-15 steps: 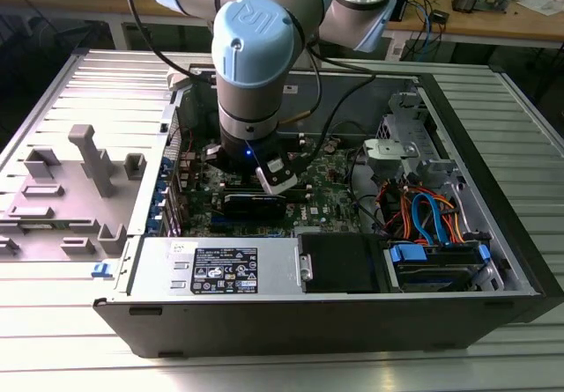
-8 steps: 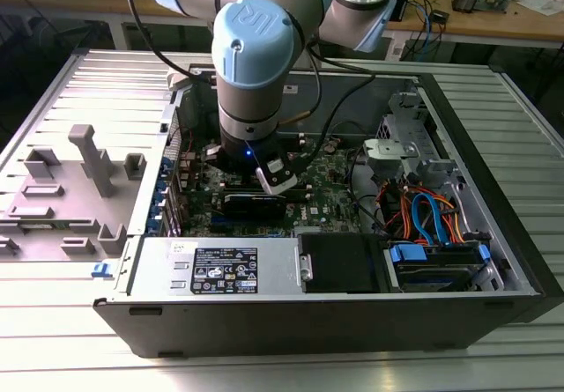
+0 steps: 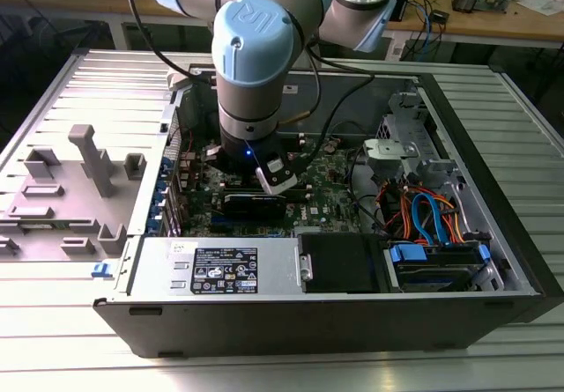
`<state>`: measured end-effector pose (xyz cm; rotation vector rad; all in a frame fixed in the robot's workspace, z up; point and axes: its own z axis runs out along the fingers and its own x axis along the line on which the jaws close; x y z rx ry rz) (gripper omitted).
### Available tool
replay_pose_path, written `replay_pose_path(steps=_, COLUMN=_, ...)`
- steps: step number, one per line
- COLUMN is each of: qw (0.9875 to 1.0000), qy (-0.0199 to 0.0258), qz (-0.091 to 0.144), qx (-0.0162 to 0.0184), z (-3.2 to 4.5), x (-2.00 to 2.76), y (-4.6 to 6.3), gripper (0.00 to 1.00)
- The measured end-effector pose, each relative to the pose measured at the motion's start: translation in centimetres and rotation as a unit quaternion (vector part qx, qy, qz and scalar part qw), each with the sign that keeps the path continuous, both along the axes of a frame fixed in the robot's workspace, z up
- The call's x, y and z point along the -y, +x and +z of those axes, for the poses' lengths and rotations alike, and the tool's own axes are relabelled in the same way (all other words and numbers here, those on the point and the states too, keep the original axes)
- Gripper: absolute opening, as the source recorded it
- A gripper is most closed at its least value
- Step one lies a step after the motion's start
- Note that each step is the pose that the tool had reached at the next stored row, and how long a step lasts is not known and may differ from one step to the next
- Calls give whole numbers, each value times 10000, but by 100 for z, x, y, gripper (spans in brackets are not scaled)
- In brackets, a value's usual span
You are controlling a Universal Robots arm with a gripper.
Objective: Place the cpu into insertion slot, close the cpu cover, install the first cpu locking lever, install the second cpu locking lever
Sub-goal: 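Install the second cpu locking lever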
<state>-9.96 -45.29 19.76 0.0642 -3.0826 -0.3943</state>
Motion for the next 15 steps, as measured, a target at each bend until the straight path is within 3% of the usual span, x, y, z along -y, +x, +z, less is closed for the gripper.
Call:
replay_pose_path(steps=4, qw=10000, qy=-56, qz=0, qx=0, z=28, x=-19, y=-1, gripper=11)
replay_pose_path(steps=7, qw=10000, qy=-69, qz=0, qx=0, z=97, x=-40, y=0, gripper=11)
replay_pose_path(steps=11, qw=9999, qy=-118, qz=0, qx=0, z=237, x=-58, y=0, gripper=11)
replay_pose_path(steps=15, qw=9999, qy=-139, qz=0, qx=0, z=253, x=-60, y=0, gripper=11)
